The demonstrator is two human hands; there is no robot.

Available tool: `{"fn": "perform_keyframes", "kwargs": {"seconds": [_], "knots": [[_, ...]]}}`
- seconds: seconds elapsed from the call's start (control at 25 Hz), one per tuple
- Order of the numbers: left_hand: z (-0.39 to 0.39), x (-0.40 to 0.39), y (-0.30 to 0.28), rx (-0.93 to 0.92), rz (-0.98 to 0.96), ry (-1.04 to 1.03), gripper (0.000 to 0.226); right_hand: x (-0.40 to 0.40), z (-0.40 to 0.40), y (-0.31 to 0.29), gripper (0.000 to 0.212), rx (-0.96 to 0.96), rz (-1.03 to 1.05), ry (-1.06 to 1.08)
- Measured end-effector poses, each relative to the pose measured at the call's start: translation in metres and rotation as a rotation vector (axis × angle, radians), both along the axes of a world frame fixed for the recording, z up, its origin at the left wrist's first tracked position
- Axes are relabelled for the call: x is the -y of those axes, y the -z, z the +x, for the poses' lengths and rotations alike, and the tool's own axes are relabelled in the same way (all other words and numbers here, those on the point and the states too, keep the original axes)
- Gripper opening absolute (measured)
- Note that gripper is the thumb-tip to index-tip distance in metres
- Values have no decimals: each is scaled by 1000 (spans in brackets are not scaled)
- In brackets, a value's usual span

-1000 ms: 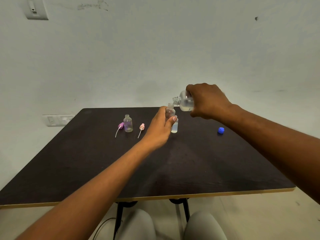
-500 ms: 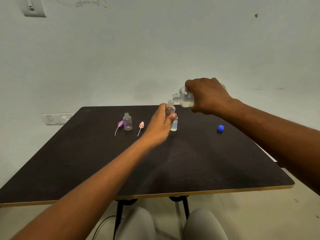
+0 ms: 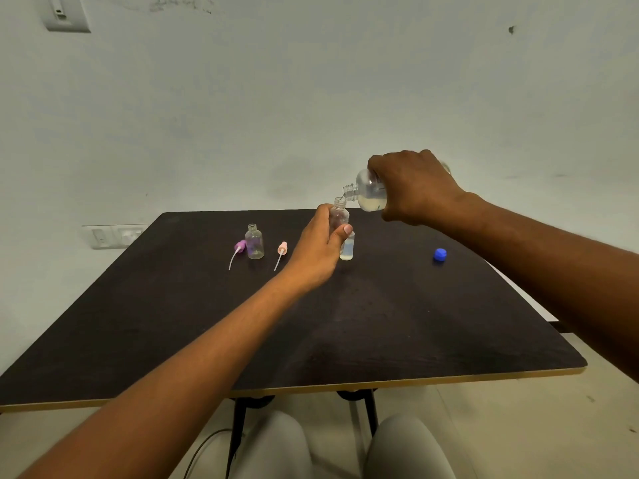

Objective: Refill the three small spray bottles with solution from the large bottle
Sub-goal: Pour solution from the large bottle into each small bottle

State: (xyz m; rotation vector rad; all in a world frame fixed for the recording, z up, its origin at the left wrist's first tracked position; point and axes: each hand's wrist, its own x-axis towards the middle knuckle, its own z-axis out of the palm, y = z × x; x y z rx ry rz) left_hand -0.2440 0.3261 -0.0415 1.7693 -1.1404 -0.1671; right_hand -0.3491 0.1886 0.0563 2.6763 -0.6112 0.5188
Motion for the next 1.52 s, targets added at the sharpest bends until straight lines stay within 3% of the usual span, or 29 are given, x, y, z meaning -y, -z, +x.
{"fn": "perform_keyframes", "kwargs": {"seconds": [1.52], "knots": [[5, 6, 1, -27, 4, -36, 42, -3, 4, -9, 47, -21, -55, -12]]}}
